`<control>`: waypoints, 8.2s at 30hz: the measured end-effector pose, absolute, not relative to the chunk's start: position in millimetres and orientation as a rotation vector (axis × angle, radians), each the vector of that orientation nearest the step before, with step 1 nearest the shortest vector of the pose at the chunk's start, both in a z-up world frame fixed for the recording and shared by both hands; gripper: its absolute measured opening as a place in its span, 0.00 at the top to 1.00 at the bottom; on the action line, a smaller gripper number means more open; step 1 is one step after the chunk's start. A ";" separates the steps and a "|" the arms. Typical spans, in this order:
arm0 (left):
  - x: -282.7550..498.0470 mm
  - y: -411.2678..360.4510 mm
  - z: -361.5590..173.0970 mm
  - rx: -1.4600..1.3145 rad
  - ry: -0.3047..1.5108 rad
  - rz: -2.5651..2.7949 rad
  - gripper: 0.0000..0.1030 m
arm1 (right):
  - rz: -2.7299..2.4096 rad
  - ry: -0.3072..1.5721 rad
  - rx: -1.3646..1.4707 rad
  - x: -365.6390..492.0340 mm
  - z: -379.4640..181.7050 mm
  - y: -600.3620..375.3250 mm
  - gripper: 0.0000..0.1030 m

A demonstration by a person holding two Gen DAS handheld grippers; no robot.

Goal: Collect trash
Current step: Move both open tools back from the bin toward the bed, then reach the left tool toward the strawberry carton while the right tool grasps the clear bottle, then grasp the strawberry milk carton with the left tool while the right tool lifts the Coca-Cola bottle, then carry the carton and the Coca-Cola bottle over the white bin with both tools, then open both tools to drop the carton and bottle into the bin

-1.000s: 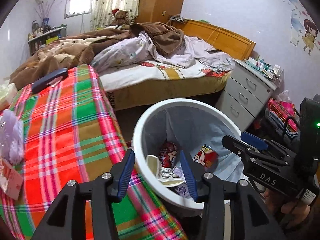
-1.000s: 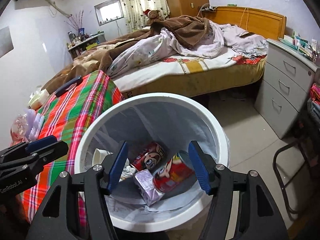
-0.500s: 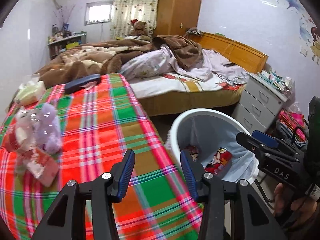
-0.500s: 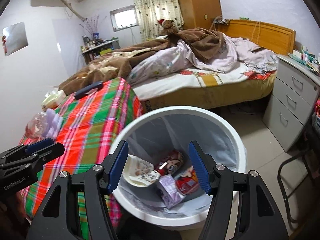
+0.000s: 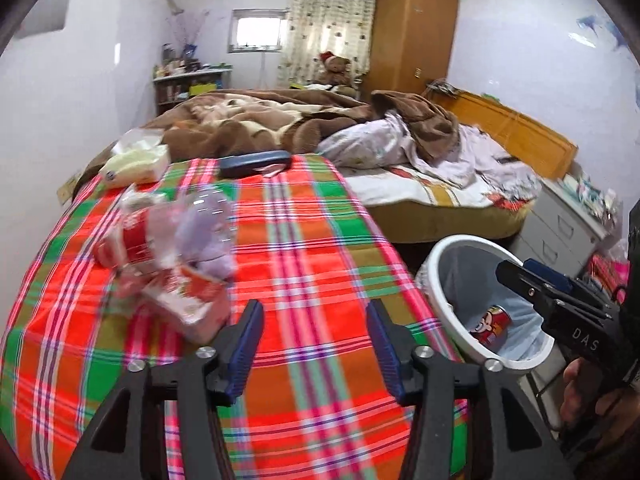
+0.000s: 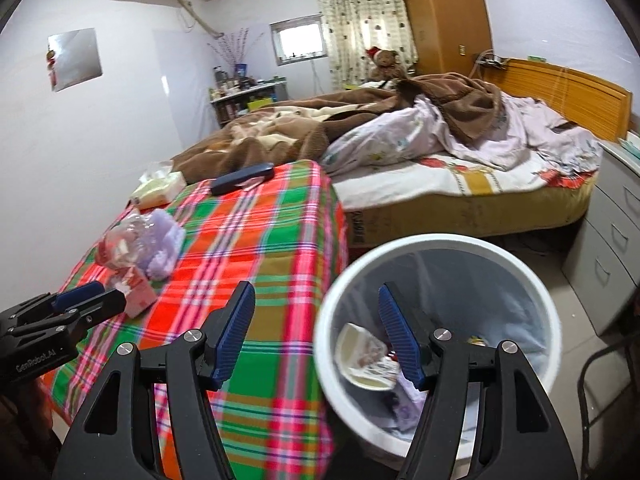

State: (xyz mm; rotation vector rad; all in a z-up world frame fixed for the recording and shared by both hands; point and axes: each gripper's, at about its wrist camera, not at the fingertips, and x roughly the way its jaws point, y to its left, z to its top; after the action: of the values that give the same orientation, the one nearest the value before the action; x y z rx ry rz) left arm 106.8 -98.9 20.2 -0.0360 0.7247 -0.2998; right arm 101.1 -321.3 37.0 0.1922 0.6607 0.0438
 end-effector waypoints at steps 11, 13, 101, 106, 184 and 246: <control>121.8 -15.3 8.9 -0.143 0.751 -0.157 0.45 | 0.163 0.689 0.156 123.8 31.6 -272.9 0.34; 125.8 -3.8 5.6 -0.159 0.759 -0.141 0.45 | 0.179 0.700 0.149 128.4 29.5 -264.7 0.34; 179.1 19.9 -47.1 -0.305 0.895 -0.145 0.25 | 0.511 0.871 -0.148 187.6 19.9 -191.2 0.41; 185.7 12.2 -52.9 -0.309 0.909 -0.160 0.25 | 0.474 0.916 -0.140 184.9 16.9 -207.1 0.41; 77.6 21.3 0.8 -0.140 0.804 -0.090 0.45 | 0.673 0.930 0.048 90.1 35.0 -216.1 0.34; 126.6 -313.6 -14.5 0.178 0.844 -0.662 0.45 | -0.156 0.889 0.367 92.8 5.9 -451.4 0.34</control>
State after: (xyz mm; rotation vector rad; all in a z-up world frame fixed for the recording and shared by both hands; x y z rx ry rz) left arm 126.6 -313.6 -14.5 0.1775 0.8438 -0.6617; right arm 92.8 -451.4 5.9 0.3669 0.8888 -0.1561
